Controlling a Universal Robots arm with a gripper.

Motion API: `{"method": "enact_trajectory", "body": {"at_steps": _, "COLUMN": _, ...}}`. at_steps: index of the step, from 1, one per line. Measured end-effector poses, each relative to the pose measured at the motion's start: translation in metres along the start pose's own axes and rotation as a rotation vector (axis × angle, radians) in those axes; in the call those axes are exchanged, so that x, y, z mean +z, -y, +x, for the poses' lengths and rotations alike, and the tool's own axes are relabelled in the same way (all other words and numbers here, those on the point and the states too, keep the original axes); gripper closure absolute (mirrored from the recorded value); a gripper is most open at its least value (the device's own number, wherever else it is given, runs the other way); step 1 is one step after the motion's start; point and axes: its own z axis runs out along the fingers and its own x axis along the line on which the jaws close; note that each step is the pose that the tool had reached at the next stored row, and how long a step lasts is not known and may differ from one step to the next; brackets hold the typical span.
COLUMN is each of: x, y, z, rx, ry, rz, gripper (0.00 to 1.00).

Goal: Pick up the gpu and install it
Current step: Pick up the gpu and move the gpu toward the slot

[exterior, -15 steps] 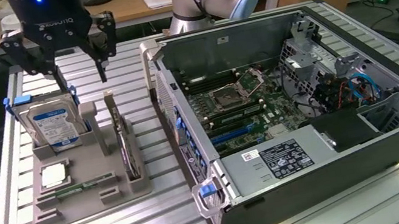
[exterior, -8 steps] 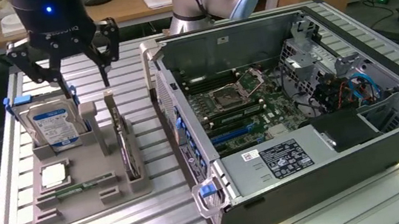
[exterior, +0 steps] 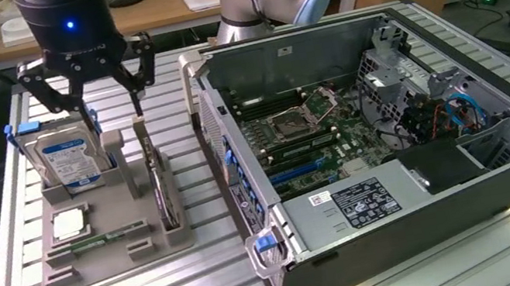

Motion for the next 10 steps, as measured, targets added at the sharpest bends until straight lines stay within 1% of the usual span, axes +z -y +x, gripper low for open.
{"method": "enact_trajectory", "body": {"at_steps": 3, "x": 0.0055, "y": 0.0011, "z": 0.0, "rx": 0.0, "ry": -0.0016, "rz": 0.0, "gripper": 0.35}}
{"method": "enact_trajectory", "body": {"at_steps": 5, "x": 0.0081, "y": 0.0055, "z": 0.0, "rx": 0.0, "ry": -0.0031, "rz": 0.0001, "gripper": 0.35}}
{"method": "enact_trajectory", "body": {"at_steps": 8, "x": 0.0118, "y": 0.0066, "z": -0.003, "rx": 0.0, "ry": -0.0035, "rz": 0.0063, "gripper": 0.35}}
{"method": "enact_trajectory", "body": {"at_steps": 10, "x": 0.0156, "y": 0.0069, "z": -0.007, "rx": 0.0, "ry": -0.0033, "rz": 0.0061, "gripper": 0.35}}
